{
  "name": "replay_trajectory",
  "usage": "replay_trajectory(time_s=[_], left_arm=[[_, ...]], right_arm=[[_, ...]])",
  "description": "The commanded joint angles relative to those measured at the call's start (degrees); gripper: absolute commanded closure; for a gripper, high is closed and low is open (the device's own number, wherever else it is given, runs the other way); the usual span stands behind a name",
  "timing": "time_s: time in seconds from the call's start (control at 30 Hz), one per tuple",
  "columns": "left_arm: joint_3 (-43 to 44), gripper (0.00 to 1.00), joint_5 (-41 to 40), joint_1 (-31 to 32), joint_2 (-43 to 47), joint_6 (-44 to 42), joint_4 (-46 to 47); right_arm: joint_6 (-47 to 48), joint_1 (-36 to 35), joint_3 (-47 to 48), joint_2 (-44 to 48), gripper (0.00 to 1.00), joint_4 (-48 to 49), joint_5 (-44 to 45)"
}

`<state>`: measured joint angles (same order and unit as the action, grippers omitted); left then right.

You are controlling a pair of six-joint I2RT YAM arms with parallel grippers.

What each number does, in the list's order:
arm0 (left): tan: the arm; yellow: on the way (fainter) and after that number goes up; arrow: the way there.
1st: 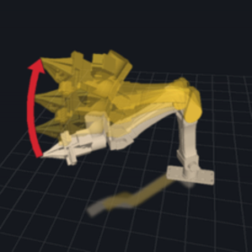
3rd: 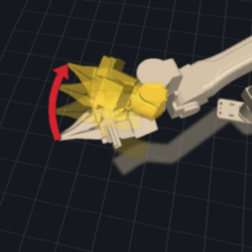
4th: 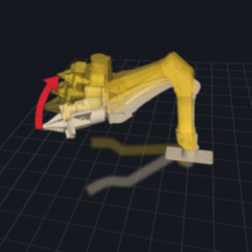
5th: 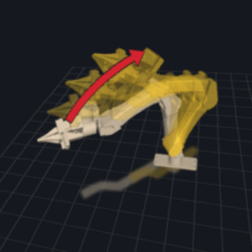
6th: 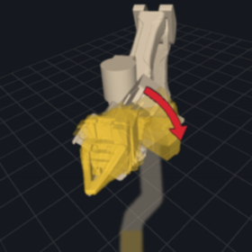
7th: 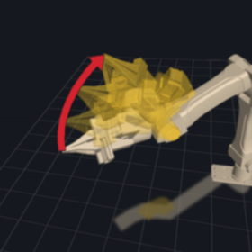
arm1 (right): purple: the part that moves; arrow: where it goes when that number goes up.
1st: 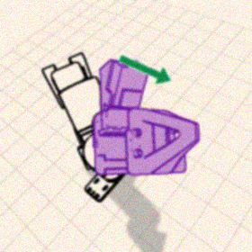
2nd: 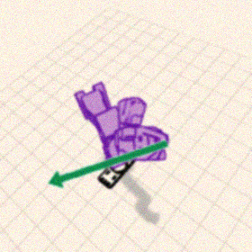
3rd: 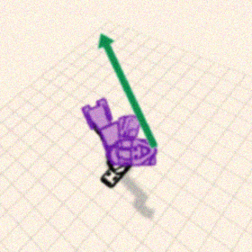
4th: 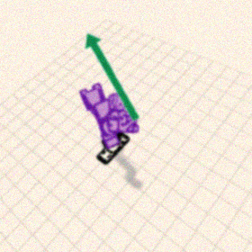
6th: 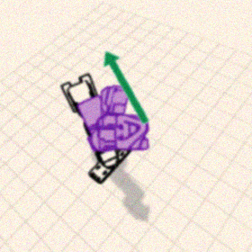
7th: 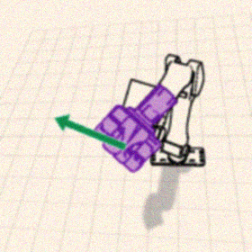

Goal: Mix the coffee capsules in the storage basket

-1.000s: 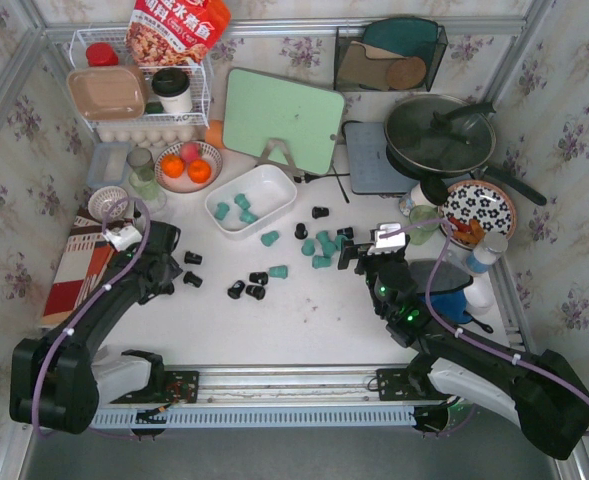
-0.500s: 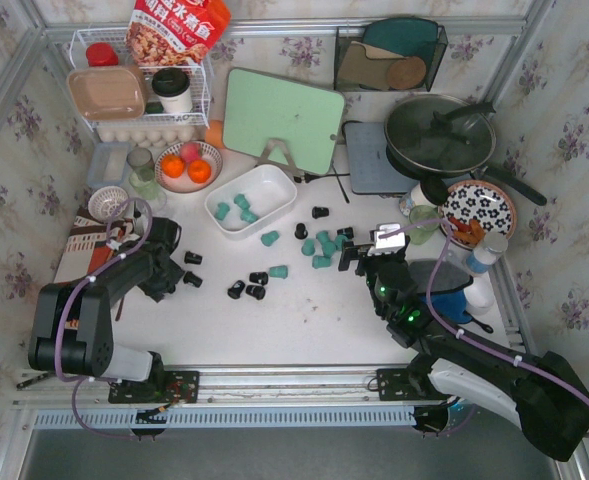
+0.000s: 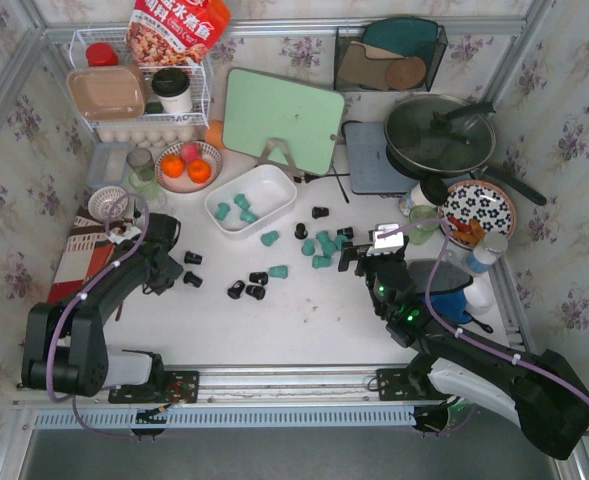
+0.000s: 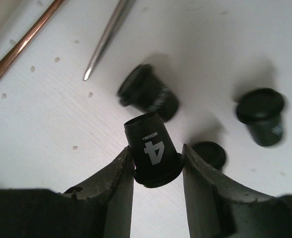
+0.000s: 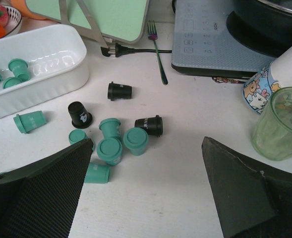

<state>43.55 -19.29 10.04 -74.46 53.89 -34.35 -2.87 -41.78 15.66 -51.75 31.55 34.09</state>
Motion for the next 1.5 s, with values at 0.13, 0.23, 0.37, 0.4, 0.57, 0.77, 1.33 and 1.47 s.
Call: replay_trajectory(time_s=[0.13, 0.23, 0.37, 0.4, 0.57, 0.77, 1.33, 1.47], left_arm=[[6.87, 0.71, -1.72, 7.37, 8.23, -9.50, 1.24], [10.72, 0.70, 2.92, 9.85, 5.15, -18.95, 9.60], [16.08, 0.67, 12.83, 10.43, -2.74, -29.41, 22.25], [17.33, 0.66, 13.52, 10.42, -4.55, -30.98, 25.02], [27.55, 0.60, 14.55, 10.42, -19.52, -33.82, 27.15], [35.72, 0.58, 12.02, 10.41, -30.36, -31.24, 22.78], [23.17, 0.34, -9.80, 10.13, -15.14, -22.21, 9.86], [17.79, 0.34, -14.04, 9.34, -11.26, -15.92, 4.41]], right_arm=[[-0.70, 0.03, 0.65, -0.40, 0.00, 1.77, -0.16], [-0.82, 0.03, 0.61, -0.70, 0.00, 1.97, -0.38], [-0.77, 0.03, 0.45, -0.88, 0.00, 2.17, -0.01], [-0.75, 0.03, 0.45, -1.02, 0.00, 2.35, 0.18], [-0.38, 0.03, 0.39, -1.62, 0.00, 2.55, 0.84], [-0.13, 0.03, 0.47, -1.65, 0.00, 2.42, 1.09], [-1.15, 0.02, 1.38, -0.97, 0.00, 0.37, -0.70], [-1.51, 0.05, 1.39, -0.73, 0.00, 0.24, -1.21]])
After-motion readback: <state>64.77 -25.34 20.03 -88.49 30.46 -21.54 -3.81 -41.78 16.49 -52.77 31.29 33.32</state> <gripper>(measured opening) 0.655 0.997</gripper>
